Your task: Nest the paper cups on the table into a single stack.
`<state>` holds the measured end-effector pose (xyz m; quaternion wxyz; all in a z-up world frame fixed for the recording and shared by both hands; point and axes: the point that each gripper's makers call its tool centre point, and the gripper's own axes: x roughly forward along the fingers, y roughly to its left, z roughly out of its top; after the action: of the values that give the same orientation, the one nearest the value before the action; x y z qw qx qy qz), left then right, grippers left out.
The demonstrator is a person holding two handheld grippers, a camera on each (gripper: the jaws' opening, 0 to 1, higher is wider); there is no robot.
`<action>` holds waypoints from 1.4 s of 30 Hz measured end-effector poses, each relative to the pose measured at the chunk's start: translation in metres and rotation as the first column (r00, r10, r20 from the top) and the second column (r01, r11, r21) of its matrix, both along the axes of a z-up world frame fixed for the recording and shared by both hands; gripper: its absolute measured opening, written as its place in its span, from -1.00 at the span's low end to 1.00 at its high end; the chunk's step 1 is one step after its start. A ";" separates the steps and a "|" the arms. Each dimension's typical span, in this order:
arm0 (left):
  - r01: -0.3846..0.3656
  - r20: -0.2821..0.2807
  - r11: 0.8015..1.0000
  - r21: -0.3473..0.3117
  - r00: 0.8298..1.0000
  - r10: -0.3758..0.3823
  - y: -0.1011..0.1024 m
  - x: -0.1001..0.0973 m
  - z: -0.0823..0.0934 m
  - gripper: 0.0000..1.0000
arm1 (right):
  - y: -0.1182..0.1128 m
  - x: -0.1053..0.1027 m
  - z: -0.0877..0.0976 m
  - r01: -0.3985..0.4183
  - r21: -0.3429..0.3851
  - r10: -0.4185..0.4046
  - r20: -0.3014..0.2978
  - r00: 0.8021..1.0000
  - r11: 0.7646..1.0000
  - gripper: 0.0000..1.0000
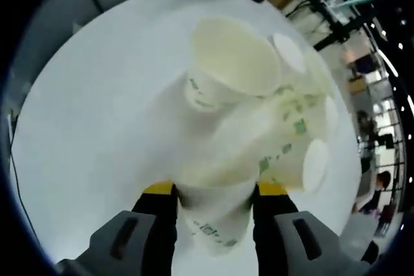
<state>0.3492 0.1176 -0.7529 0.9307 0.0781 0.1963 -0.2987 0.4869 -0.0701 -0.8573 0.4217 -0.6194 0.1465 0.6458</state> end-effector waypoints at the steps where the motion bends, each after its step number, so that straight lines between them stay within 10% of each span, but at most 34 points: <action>1: 0.002 0.000 1.000 0.003 1.000 -0.002 0.000 0.000 0.000 0.98 | 0.000 0.000 0.001 0.002 0.002 -0.002 0.000 1.000 1.000 -0.16; 17: 0.004 -0.008 1.000 0.001 1.000 -0.004 0.001 0.001 -0.002 0.98 | -0.002 0.008 0.017 0.151 0.103 -0.147 -0.040 0.988 0.983 -0.21; 24: 0.003 0.002 1.000 -0.007 1.000 -0.003 -0.002 0.002 0.002 0.98 | -0.002 0.027 0.042 0.434 0.290 -0.393 -0.191 0.899 0.853 -0.22; 33: 0.009 0.007 1.000 -0.005 1.000 -0.009 -0.005 0.002 0.004 0.98 | -0.016 0.041 0.063 0.558 0.370 -0.491 -0.266 0.830 0.743 -0.22; 37: 0.013 0.012 1.000 -0.004 1.000 -0.013 -0.007 0.002 0.006 0.98 | -0.016 0.042 0.073 0.560 0.382 -0.497 -0.260 0.828 0.735 -0.22; 42: 0.016 0.020 1.000 -0.007 1.000 -0.016 -0.009 0.003 0.010 0.98 | -0.013 0.038 0.081 0.509 0.366 -0.465 -0.207 0.861 0.779 -0.22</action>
<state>0.3524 0.1087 -0.7427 0.9304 0.0794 0.1856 -0.3059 0.5248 -0.0835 -0.7766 0.6858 -0.4232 0.1854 0.5623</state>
